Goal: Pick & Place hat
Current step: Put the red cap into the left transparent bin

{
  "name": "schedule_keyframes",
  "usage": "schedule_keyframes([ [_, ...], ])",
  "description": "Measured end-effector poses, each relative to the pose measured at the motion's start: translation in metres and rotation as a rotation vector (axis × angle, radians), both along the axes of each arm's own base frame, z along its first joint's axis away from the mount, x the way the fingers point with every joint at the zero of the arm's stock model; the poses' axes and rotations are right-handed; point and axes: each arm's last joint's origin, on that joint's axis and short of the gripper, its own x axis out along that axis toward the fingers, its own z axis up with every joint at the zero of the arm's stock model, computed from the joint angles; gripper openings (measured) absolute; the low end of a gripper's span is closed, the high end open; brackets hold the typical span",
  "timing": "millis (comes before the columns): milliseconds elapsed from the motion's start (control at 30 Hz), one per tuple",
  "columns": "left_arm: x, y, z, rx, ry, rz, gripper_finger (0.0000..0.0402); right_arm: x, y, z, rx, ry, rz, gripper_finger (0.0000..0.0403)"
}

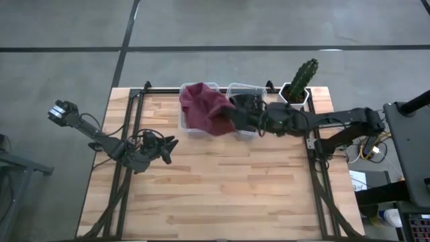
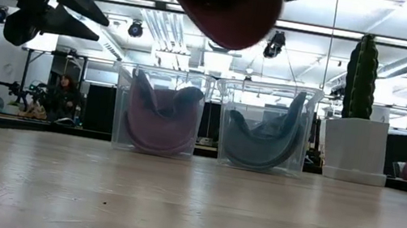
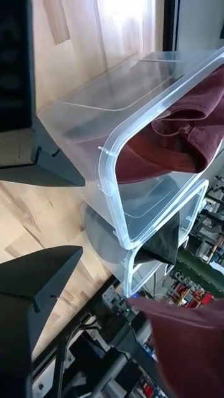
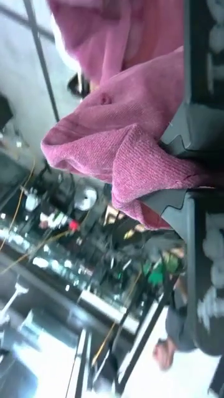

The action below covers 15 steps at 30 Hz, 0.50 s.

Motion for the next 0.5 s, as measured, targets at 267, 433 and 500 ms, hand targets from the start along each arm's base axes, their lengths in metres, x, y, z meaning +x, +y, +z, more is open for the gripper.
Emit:
schedule_keyframes([
  [267,0.0,0.0,0.0,0.017,0.015,-0.005,0.0156,0.043,-0.03,-0.01,0.026,-0.156,0.024,0.0012],
  [433,0.0,0.0,-0.001,0.027,0.029,-0.019,0.0156,0.068,-0.049,-0.02,0.073,-0.204,-0.018,0.0013],
  [500,0.0,0.0,-0.001,0.033,0.038,-0.029,0.0156,0.079,-0.055,-0.026,0.079,-0.204,-0.033,0.0013],
])
